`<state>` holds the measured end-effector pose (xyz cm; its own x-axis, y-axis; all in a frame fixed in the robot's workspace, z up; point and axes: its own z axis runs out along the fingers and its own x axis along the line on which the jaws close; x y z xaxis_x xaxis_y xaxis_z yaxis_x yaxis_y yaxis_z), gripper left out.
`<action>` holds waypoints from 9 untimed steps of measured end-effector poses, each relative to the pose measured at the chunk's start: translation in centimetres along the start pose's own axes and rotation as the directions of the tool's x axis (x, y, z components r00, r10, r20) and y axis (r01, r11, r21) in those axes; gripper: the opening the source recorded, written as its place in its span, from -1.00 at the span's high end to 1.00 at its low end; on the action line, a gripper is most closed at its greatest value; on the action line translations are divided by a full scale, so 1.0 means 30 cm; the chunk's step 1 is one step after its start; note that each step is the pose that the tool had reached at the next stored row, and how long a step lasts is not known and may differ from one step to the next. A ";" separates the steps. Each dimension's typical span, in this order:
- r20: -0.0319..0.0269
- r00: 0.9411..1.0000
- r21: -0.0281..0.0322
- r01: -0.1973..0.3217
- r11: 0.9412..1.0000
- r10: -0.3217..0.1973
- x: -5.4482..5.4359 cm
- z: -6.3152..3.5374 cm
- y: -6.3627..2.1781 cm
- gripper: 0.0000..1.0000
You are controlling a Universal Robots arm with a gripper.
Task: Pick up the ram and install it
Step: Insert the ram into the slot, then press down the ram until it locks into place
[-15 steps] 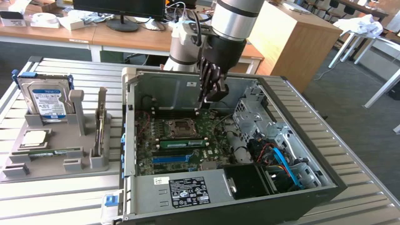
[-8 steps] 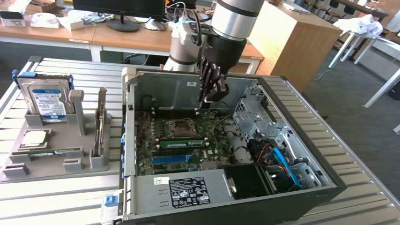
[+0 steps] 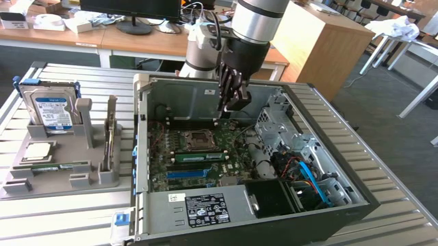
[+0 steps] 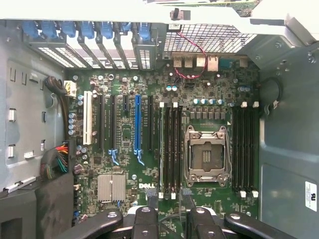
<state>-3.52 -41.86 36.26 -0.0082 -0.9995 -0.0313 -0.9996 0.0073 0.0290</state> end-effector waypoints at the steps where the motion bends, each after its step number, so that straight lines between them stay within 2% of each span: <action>1: 0.000 1.000 0.000 0.000 1.000 0.000 0.000 0.000 0.000 0.38; 9: 0.000 1.000 0.000 0.000 1.000 0.000 0.000 0.000 0.000 0.38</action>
<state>-3.52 -41.86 36.27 -0.0081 -0.9995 -0.0312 -0.9996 0.0072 0.0290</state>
